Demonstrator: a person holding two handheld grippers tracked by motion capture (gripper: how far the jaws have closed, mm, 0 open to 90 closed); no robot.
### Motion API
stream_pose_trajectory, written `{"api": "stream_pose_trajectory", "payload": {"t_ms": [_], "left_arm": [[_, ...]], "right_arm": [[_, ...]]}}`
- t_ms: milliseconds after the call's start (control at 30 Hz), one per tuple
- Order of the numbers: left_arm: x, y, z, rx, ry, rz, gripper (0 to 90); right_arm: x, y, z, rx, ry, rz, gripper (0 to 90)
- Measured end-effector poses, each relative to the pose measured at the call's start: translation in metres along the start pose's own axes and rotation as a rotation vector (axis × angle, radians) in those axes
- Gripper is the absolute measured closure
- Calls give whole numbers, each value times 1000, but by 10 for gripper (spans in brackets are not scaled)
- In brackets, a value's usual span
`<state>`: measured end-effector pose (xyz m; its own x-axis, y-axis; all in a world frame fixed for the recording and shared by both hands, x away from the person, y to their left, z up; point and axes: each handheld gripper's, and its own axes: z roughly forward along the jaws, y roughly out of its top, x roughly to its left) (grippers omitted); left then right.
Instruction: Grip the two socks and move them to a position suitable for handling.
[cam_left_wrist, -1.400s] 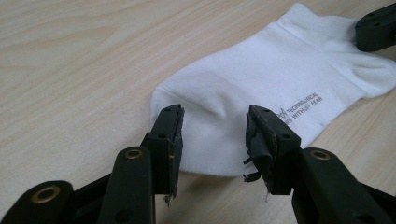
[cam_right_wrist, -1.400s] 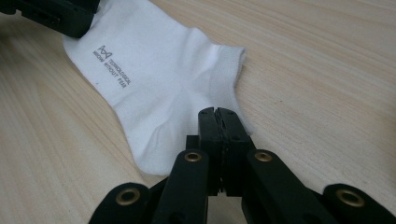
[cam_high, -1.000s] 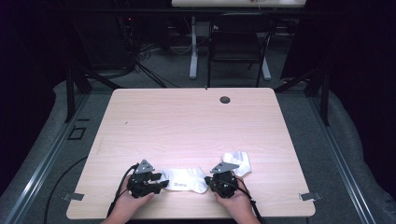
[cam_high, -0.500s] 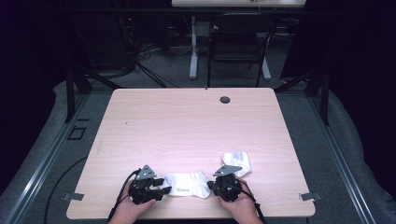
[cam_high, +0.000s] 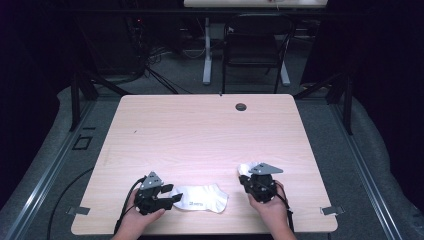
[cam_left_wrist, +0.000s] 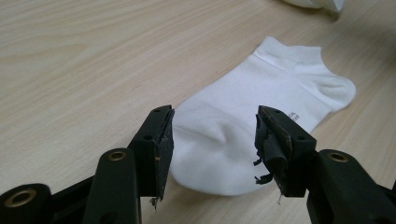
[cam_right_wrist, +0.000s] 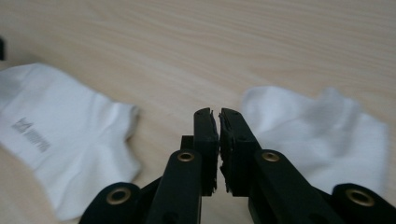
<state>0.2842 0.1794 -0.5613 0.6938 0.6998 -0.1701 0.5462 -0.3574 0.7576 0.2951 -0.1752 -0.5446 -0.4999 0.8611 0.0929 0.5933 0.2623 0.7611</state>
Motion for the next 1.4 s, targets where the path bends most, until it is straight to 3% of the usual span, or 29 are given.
{"api": "stream_pose_trajectory", "payload": {"t_ms": [133, 200, 333, 433, 633, 867, 1067, 1200, 1400], "left_arm": [[8, 1, -1, -2, 9, -15, 469], [11, 0, -1, -3, 16, -26, 469], [16, 1, -2, -8, 25, -45, 469], [18, 1, -2, -12, 23, -50, 469], [18, 0, 0, -6, 26, -47, 469], [19, 0, 1, 0, 25, -42, 469], [20, 0, 0, -3, 24, -45, 469], [21, 0, 0, -6, 26, -45, 469], [23, 0, -1, -7, 27, -48, 470]], "right_arm": [[-22, 3, 1, -4, -80, 45, 872], [-31, 1, 9, 36, -116, 64, 872], [-35, -4, 19, 75, -123, 77, 870], [-34, -6, 26, 112, -126, 57, 866], [-27, -3, 36, 112, -109, 35, 870], [-14, 9, 53, 112, -49, 25, 873], [13, 25, 78, 115, 18, -11, 873], [29, 34, 89, 129, 41, -56, 873], [44, 41, 100, 132, 62, -85, 871]]}}
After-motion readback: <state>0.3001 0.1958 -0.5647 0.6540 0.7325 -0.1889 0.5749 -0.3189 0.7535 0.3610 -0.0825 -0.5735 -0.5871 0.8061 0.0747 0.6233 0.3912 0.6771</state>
